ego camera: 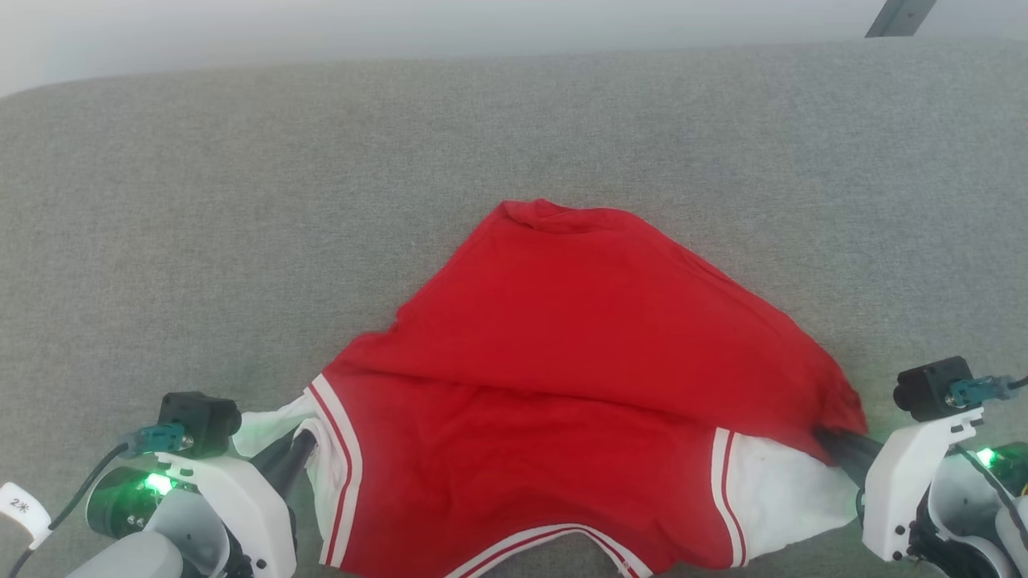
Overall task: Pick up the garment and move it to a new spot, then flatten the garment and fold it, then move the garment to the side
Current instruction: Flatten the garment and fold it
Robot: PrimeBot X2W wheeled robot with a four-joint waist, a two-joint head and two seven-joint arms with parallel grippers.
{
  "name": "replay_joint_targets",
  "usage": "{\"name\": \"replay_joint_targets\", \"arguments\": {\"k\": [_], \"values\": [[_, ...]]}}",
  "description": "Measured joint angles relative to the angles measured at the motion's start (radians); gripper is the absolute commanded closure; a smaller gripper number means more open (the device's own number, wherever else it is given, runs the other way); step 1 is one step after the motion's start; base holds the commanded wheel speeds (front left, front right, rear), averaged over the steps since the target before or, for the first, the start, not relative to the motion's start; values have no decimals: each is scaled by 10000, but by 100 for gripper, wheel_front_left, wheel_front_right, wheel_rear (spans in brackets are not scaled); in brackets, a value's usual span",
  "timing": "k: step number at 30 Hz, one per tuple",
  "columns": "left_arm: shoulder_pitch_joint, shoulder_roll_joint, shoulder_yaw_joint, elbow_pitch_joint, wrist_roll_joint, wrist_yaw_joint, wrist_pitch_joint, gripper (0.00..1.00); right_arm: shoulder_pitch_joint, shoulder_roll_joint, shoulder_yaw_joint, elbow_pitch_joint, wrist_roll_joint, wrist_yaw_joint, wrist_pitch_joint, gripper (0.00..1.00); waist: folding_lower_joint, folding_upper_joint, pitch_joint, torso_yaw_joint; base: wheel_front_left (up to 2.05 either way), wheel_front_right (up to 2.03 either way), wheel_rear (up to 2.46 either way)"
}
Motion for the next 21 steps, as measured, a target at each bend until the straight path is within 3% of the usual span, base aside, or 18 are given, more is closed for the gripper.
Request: {"name": "replay_joint_targets", "arguments": {"k": [7, 14, 21], "values": [[3, -6, -6, 31, -4, 0, -15, 100, 128, 173, -376, -384, -240, 25, -196, 0, 0, 0, -40, 2, 0, 0, 0], [53, -73, -81, -6, -12, 13, -12, 100, -6, -130, -951, -2057, -640, 4, -176, 0, 0, 0, -112, 122, 0, 0, 0], [-91, -311, -236, -19, 90, -4, 73, 100, -1212, -209, -600, -2924, -1045, 2, 217, 0, -1, 0, -86, 484, 0, 0, 0]]}}
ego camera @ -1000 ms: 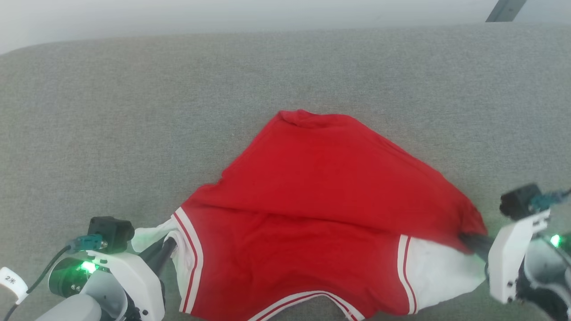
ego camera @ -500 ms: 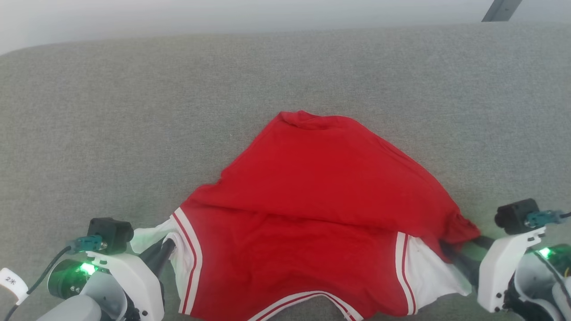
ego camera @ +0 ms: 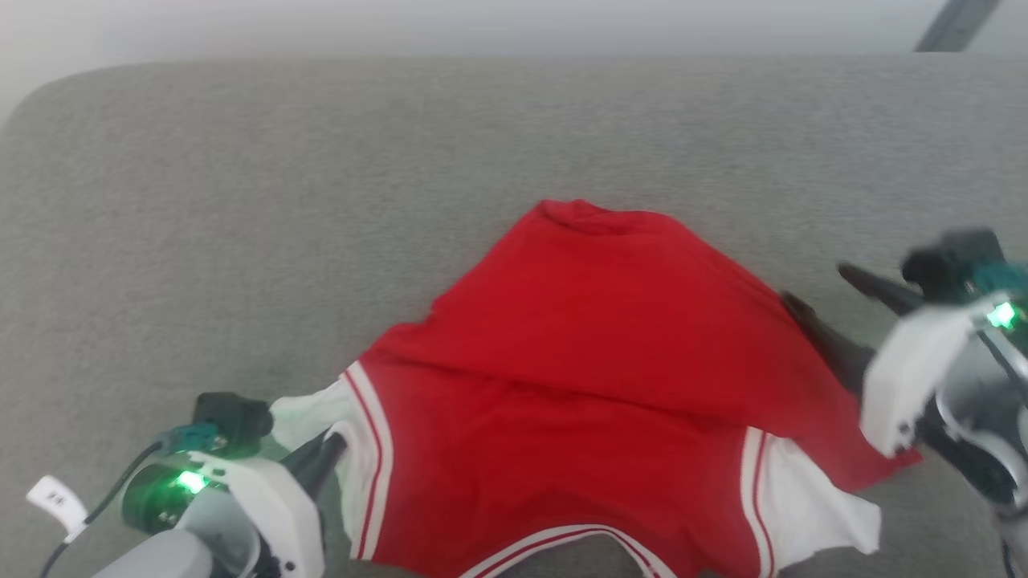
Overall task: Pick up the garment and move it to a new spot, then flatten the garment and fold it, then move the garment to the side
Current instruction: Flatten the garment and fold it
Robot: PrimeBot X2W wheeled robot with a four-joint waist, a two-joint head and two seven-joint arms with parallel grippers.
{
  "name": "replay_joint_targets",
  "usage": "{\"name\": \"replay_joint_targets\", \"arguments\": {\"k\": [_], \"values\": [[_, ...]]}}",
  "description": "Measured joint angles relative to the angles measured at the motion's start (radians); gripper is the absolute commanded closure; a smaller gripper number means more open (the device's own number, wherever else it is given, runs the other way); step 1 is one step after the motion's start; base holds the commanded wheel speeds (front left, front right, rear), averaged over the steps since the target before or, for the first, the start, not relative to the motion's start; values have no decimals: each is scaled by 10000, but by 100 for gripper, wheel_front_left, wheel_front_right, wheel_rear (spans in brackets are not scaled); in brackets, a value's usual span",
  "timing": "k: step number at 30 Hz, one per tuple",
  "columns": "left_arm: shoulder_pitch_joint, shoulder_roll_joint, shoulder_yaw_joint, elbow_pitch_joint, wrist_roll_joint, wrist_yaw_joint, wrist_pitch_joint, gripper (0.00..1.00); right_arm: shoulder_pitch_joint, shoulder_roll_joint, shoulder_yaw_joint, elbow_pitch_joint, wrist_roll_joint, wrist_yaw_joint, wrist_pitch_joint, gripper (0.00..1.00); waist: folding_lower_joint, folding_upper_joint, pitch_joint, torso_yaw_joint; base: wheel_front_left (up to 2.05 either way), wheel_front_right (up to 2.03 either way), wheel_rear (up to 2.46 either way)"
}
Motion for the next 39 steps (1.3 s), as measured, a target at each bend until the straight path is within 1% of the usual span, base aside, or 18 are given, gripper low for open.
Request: {"name": "replay_joint_targets", "arguments": {"k": [2, 5, 9, 16, 21, 22, 26, 27, 28, 30, 33, 36, 39], "values": [[-130, -130, -84, 15, 69, -44, 61, 100, -609, 29, 339, 79, -63, 0, 153, 0, 0, 0, 39, 180, 0, 0, 0], [-387, -355, -209, 102, 236, -144, 142, 100, -1702, 150, 959, 596, -33, 2, 240, 0, 0, 0, 118, 501, 0, 0, 0], [-784, -731, -420, 326, 433, -387, 245, 100, -3069, 242, 1904, 1741, 127, 2, 341, 0, 0, 0, 254, 1035, 0, 0, 0], [-1511, -1494, -755, 830, 679, -851, 334, 100, -5036, 284, 3519, 3942, 888, 0, 679, 0, 0, -1, 588, 2097, 0, 0, 0], [-1879, -1948, -905, 1241, 800, -1191, 309, 100, -6173, 155, 4842, 5204, 1317, 2, 1407, 0, 0, 0, 921, 2734, 0, 0, 0], [-2018, -2119, -955, 1440, 846, -1302, 259, 100, -6536, 119, 5359, 5666, 1546, 2, 1712, 0, 0, 0, 1057, 2950, 0, 0, 0], [-2188, -2389, -1009, 1850, 857, -1496, 173, 100, -7218, 159, 6238, 6594, 1879, 6, 2414, 1, 0, 0, 1282, 3259, 0, 0, 0], [-2234, -2460, -1014, 1931, 857, -1547, 150, 100, -7340, 163, 6427, 6790, 1985, 2, 2610, 53, 0, 0, 1313, 3318, 0, 0, 0], [-2264, -2508, -1024, 2027, 857, -1559, 144, 100, -7456, 186, 6583, 6955, 2138, -2, 2813, 100, 0, 0, 1333, 3365, 0, 0, 0], [-2297, -2568, -1024, 2219, 857, -1603, 132, 100, -7717, 198, 6909, 7135, 2391, -2, 3108, 100, 0, 0, 1337, 3403, 0, 0, 0], [-2395, -2627, -1001, 2458, 855, -1628, 100, 100, -7874, 228, 7273, 7279, 2731, 12, 3106, 100, 0, 0, 1309, 3371, 0, 0, 0], [-2453, -2592, -940, 2640, 805, -1626, 121, 100, -8004, 232, 7513, 7379, 2974, 15, 2752, 100, 0, 0, 1248, 3247, 0, 0, 0], [-2616, -2426, -834, 2685, 732, -1609, 247, 100, -8121, 150, 7687, 7411, 3177, 15, 2295, 100, 1, -1, 1136, 3065, 0, 0, 0]]}}
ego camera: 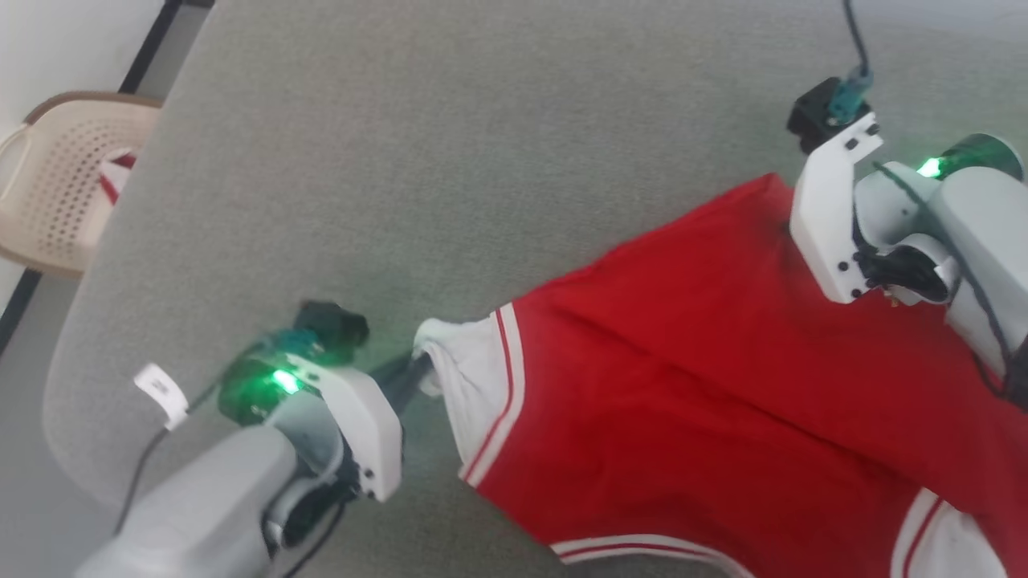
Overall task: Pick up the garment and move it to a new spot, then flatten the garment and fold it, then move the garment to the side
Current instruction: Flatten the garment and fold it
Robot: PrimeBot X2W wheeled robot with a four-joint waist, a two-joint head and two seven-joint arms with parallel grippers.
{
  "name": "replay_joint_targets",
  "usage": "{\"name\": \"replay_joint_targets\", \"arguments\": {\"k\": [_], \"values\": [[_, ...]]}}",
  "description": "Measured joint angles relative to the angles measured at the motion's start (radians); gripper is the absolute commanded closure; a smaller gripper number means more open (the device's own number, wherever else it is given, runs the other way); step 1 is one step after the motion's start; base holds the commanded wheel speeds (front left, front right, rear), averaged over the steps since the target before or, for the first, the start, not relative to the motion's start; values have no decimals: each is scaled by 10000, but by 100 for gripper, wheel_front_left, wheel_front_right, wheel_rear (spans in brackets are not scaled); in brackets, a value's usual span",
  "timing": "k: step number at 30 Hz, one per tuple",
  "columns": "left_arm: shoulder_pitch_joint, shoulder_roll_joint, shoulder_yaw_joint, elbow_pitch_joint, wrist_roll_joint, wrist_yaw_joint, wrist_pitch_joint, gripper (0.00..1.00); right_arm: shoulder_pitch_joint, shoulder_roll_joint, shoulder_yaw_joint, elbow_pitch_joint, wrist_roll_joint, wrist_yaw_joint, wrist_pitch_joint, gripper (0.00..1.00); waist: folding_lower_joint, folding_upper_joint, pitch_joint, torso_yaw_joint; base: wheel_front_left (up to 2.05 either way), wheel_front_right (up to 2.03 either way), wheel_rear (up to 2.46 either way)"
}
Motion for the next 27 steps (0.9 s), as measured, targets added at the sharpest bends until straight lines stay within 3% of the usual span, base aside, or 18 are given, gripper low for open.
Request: {"name": "replay_joint_targets", "arguments": {"k": [16, 27], "values": [[-3283, 2475, 1020, -1093, 270, 201, 2424, 100, -1018, -1154, 203, -1427, 681, -8, -2127, 100, 0, 0, -1199, -1693, 0, 0, 0], [-5815, 2821, 1440, -244, 585, -188, 3519, 100, -1843, -1639, -382, -2516, 625, -6, -2577, 100, 0, 0, -1943, -2867, 0, 0, 0]]}}
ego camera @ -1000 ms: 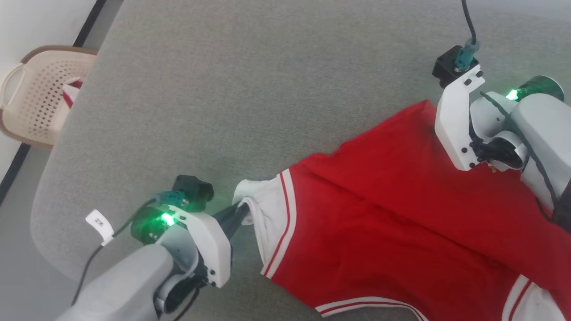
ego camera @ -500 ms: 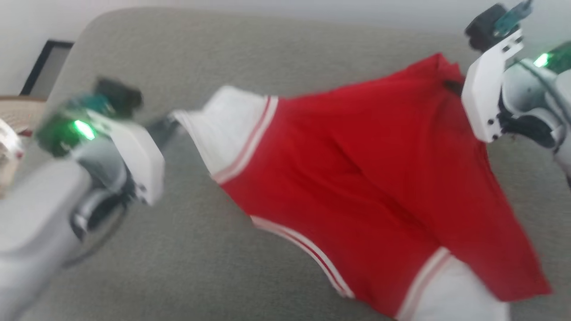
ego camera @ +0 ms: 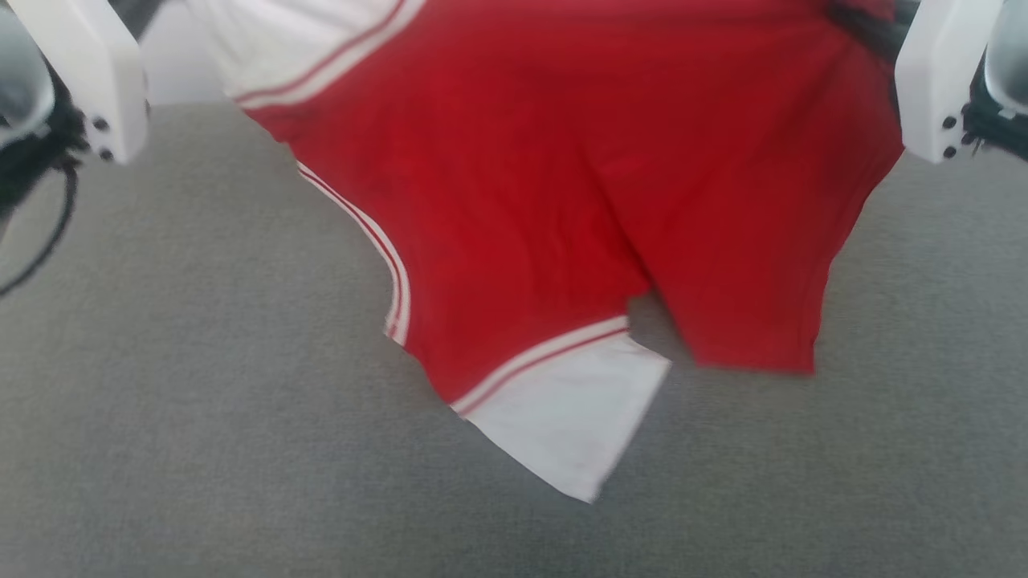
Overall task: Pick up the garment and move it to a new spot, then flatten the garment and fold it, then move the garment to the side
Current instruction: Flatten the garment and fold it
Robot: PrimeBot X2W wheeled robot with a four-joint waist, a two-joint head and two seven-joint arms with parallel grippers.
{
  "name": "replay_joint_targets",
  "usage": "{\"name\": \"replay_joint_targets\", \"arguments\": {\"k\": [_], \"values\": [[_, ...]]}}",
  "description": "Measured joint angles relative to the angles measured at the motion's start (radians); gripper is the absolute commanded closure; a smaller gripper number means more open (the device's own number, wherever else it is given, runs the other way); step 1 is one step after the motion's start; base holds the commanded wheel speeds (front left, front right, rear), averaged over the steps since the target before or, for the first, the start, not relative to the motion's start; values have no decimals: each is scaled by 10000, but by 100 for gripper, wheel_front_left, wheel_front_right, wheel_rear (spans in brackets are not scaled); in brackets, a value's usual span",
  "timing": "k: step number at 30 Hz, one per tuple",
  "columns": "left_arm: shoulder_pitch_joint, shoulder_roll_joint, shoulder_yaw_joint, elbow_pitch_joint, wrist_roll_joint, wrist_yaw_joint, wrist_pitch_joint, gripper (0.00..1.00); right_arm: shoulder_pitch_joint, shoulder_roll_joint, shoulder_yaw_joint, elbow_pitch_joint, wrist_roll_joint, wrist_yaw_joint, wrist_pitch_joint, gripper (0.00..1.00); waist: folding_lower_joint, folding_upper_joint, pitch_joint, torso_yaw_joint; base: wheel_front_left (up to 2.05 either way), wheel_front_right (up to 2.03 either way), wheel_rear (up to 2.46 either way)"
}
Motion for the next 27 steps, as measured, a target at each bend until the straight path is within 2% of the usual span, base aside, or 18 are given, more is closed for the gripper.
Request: {"name": "replay_joint_targets", "arguments": {"k": [6, 12, 17, 24, 27], "values": [[-1216, -424, -54, 796, 637, -169, -280, 100, -432, 19, -420, 46, -635, 0, -299, 100, 0, 0, 61, -398, 0, 0, 0], [-2737, -1127, -21, 2027, 1615, -178, -1350, 100, -1187, 690, -1112, 917, -1634, 0, -1220, 100, 0, 0, 913, -572, 0, 0, 0], [-4422, -1678, 86, 3304, 2472, -73, -2769, 100, -2091, 1498, -1816, 2274, -2895, 2, -2443, 100, 0, 0, 1921, -678, 0, 0, 0], [-6632, -2297, 324, 4838, 3651, 487, -5708, 100, -3444, 2539, -3415, 4403, -5359, 6, -5288, 100, 0, 0, 3375, -687, 0, 0, 0], [-6947, -2472, 410, 5135, 3816, 608, -6128, 100, -3576, 2846, -3722, 4936, -5962, 6, -5756, 100, 0, 0, 3691, -634, 0, 0, 0]]}}
